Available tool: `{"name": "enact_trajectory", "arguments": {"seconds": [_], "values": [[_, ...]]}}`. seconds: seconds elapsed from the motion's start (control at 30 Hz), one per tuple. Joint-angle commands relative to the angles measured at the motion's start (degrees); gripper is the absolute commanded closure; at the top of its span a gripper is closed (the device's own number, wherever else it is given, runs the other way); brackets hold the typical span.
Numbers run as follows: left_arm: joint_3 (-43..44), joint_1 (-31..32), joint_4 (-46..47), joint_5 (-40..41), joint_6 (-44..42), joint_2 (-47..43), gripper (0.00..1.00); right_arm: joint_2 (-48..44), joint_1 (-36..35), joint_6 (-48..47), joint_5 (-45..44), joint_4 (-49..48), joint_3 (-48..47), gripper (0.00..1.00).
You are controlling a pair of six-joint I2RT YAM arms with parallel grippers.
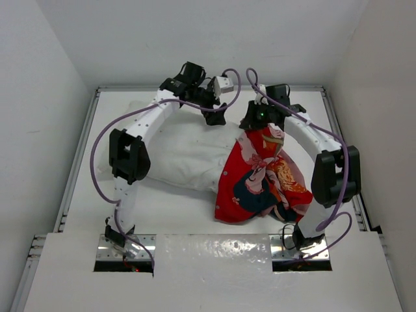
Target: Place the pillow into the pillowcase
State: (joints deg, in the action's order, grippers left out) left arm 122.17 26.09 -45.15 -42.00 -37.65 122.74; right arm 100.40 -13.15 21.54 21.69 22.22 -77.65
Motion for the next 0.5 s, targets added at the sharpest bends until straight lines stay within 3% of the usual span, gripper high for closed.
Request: {"name": "enact_trajectory", "arguments": {"seconds": [0.0, 0.13, 0.23, 0.27, 0.3, 0.4, 0.43, 0.47], "values": [[3.51, 0.55, -3.09, 7.89, -4.0, 5.66, 0.0, -3.02, -1.0, -0.71, 0.28, 0.2, -2.6, 1.0], [-0.07, 1.07, -4.6, 4.83, -7.96, 5.5, 0.0, -3.02, -1.62, -0.45, 0.02, 0.02, -3.3, 1.0], [-0.8, 2.74, -11.35, 1.84, -15.16, 5.58, 0.44, -2.67, -1.71, 0.08, 0.1, -0.24, -3.91, 1.0], [-0.36, 3.79, -16.68, -0.26, -19.0, 6.19, 0.86, -2.4, -1.71, 0.08, -0.07, 0.02, -4.26, 0.99], [0.34, 4.14, -18.21, -0.97, -19.74, 6.28, 1.0, -2.23, -1.62, -0.09, -0.07, 0.8, -5.05, 0.8], [-0.96, 4.32, -20.69, -5.63, -20.27, 4.54, 1.0, -1.7, -1.62, -1.85, -1.21, 2.82, -6.9, 0.52], [-2.88, 4.32, -19.73, -6.33, -19.58, 3.66, 1.0, -1.79, -1.53, -2.46, -1.82, 3.18, -7.25, 0.38], [-3.95, 4.41, -17.8, -6.34, -18.52, 1.65, 1.0, -1.7, -1.53, -2.82, -3.05, 3.62, -7.34, 0.34]]}}
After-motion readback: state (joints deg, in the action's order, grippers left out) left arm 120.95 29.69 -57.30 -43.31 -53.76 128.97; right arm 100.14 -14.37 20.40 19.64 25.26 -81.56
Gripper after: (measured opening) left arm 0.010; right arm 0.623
